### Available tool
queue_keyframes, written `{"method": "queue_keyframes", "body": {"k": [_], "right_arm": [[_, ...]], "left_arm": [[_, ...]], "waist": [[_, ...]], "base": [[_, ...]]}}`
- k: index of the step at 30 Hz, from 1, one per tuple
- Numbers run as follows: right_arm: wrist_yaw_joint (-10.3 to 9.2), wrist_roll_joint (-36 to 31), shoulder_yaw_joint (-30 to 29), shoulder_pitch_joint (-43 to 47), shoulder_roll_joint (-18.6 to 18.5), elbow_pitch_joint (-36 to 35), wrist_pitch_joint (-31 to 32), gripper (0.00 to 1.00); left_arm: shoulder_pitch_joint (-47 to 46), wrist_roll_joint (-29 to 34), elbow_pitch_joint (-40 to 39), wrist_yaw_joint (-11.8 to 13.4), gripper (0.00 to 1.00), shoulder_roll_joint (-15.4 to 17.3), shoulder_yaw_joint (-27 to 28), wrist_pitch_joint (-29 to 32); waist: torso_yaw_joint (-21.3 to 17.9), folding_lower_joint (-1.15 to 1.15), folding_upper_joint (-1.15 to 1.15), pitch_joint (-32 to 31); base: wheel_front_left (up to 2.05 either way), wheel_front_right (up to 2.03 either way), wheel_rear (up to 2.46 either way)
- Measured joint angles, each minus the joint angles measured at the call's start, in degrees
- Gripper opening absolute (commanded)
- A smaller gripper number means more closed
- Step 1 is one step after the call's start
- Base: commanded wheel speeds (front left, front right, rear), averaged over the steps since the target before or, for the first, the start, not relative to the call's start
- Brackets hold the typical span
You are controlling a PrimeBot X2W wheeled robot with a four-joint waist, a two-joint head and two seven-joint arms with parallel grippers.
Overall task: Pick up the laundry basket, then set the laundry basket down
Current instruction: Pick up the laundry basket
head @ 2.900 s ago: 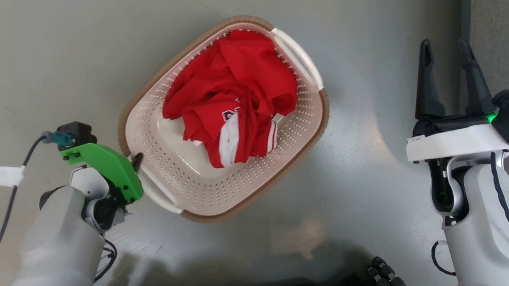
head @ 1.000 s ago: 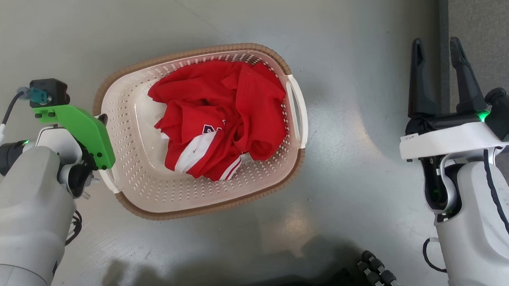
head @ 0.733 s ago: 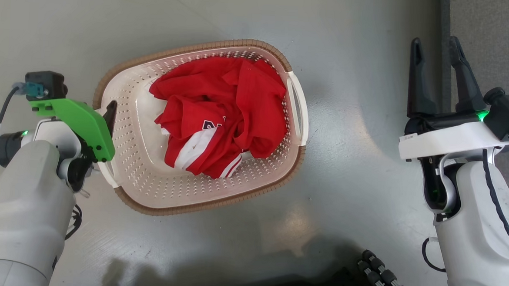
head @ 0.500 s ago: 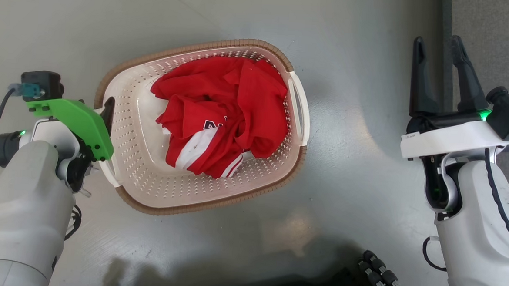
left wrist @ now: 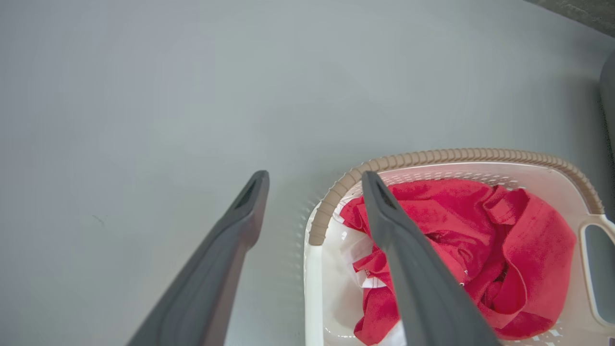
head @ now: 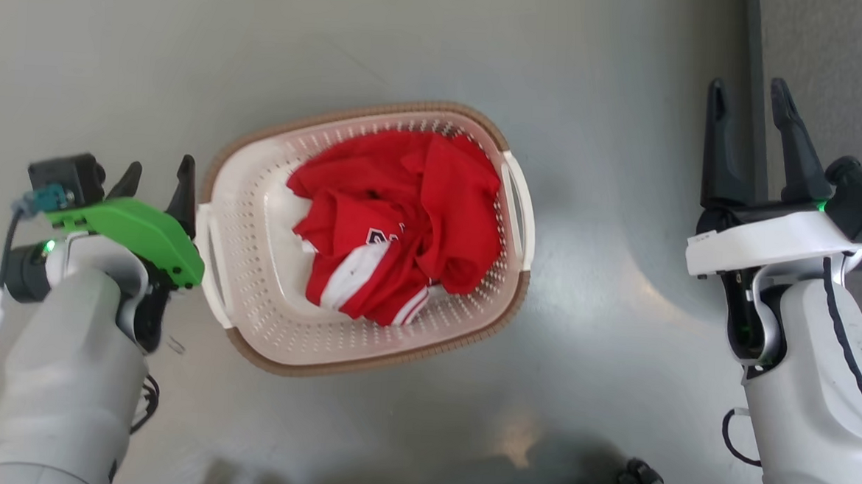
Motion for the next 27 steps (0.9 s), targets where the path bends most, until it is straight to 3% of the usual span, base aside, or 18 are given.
{"method": "queue_keyframes", "body": {"k": [14, 27], "right_arm": [[0.54, -0.58, -1.13, 3.28, -0.57, 2.85, 0.00, 1.00], [0.97, -1.87, -1.49, 6.10, -0.57, 3.26, 0.00, 1.00]], "left_arm": [[4.79, 3.32, -4.33, 0.18, 1.00, -0.45, -0.97, -2.85], [8.55, 8.29, -20.36, 4.71, 1.00, 0.63, 2.77, -2.85]], "waist": [[2.58, 0.00, 0.00, -10.39], [3.70, -0.01, 0.00, -20.39]], "base": [[0.00, 0.00, 0.00], [0.00, 0.00, 0.00]]}}
